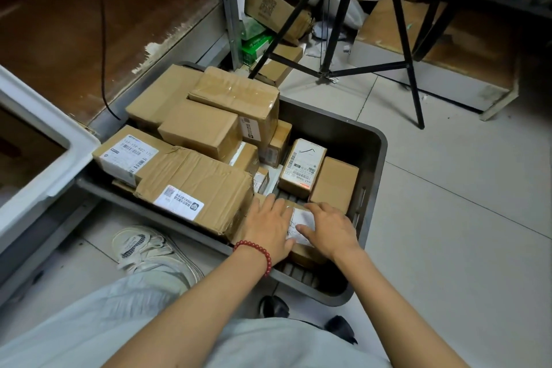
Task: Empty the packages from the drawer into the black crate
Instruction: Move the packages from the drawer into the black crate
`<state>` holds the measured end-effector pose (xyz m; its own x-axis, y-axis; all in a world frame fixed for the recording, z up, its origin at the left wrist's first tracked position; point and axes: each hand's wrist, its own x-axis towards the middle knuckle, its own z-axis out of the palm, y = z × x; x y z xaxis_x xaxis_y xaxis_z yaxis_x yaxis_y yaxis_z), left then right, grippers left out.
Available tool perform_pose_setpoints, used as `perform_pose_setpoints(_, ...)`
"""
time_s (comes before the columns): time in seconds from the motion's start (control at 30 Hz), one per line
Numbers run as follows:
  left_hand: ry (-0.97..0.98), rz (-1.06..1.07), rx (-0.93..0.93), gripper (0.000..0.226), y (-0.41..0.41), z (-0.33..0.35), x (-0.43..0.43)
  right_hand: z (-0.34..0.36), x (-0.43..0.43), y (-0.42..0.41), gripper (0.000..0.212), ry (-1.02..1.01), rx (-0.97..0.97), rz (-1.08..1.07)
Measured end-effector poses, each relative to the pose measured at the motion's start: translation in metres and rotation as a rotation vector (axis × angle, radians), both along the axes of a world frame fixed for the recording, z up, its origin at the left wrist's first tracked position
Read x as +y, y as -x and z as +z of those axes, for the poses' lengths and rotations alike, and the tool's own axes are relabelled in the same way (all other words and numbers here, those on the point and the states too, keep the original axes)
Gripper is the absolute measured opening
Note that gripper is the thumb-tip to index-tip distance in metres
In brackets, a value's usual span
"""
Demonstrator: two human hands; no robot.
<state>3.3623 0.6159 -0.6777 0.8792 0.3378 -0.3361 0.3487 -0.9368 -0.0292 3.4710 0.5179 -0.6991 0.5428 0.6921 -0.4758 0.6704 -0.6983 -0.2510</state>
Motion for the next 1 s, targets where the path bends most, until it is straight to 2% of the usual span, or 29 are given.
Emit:
perform_pose_setpoints(0.13,-0.054,-0.031,0.02,0.062,0.005,0.001,0.012,0.0,0.001,-0.006,0.061,-0.001,0.026,-0.055)
perform_pose_setpoints(0.3,-0.004,0.002,-0.031,0.054,0.004,0.004,0.017,-0.012,0.012,-0.004,0.069,0.093,0.155,-0.003)
perform_pose_setpoints(0.53,-0.025,-0.058,-0.126,0.045,-0.001,0.01,0.016,-0.021,0.011,0.001,0.058,0.173,0.139,0.096)
perform_pose_setpoints(0.7,-0.029,-0.067,-0.15,0.042,-0.002,0.015,0.018,-0.016,0.01,0.001,0.064,0.22,0.052,0.169)
perform_pose_setpoints(0.8,-0.034,-0.045,-0.216,0.042,-0.004,0.023,0.022,-0.013,0.013,-0.005,0.068,0.145,-0.034,0.102)
perform_pose_setpoints(0.93,-0.028,0.014,-0.282,0.042,-0.007,0.035,0.031,-0.019,0.02,-0.015,0.066,0.16,0.192,0.043)
perform_pose_setpoints(1.0,-0.013,0.057,-0.311,0.043,-0.006,0.043,0.037,-0.024,0.02,-0.022,0.071,0.184,0.141,0.073)
